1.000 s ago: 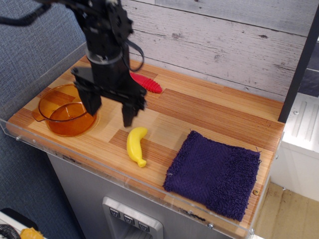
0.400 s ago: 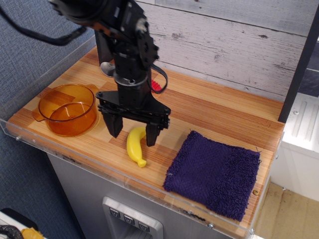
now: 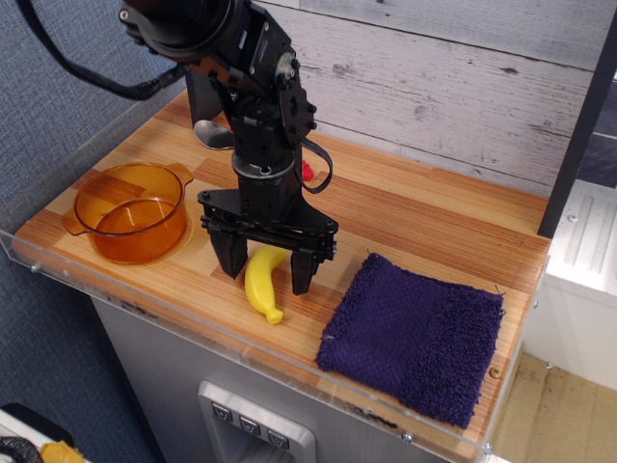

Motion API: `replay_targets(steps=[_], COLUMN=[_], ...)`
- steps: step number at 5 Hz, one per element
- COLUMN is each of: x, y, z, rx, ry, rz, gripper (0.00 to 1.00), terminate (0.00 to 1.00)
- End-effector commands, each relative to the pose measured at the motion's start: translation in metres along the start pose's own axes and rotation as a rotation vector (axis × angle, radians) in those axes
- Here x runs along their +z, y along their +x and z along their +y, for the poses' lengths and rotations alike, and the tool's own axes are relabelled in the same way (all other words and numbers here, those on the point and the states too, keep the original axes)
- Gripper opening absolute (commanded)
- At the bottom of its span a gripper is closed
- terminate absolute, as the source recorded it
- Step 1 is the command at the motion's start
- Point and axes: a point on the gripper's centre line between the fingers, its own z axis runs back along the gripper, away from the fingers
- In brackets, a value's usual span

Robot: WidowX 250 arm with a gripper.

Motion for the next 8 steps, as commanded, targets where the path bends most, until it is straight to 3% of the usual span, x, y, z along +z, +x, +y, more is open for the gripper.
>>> replay_targets(steps=[1,4,6,7,8], x=[0.004,0.025,0.042,0.042,0.035], y=[0.005,0.018,0.056,0.079,0.096], z=[0.006,0.008,-0.014,-0.036,-0.060], rx=[0.009,-0.036,-0.147,-0.279,-0.441], ry=[-0.018,-0.010,0.000,0.011,-0.017], rz=[-0.034,-0.034,-0.104,-0.156,-0.177], gripper=[0.00,0.00,0.00,0.00,0.00], terminate=[0.00,0.00,0.00,0.00,0.00])
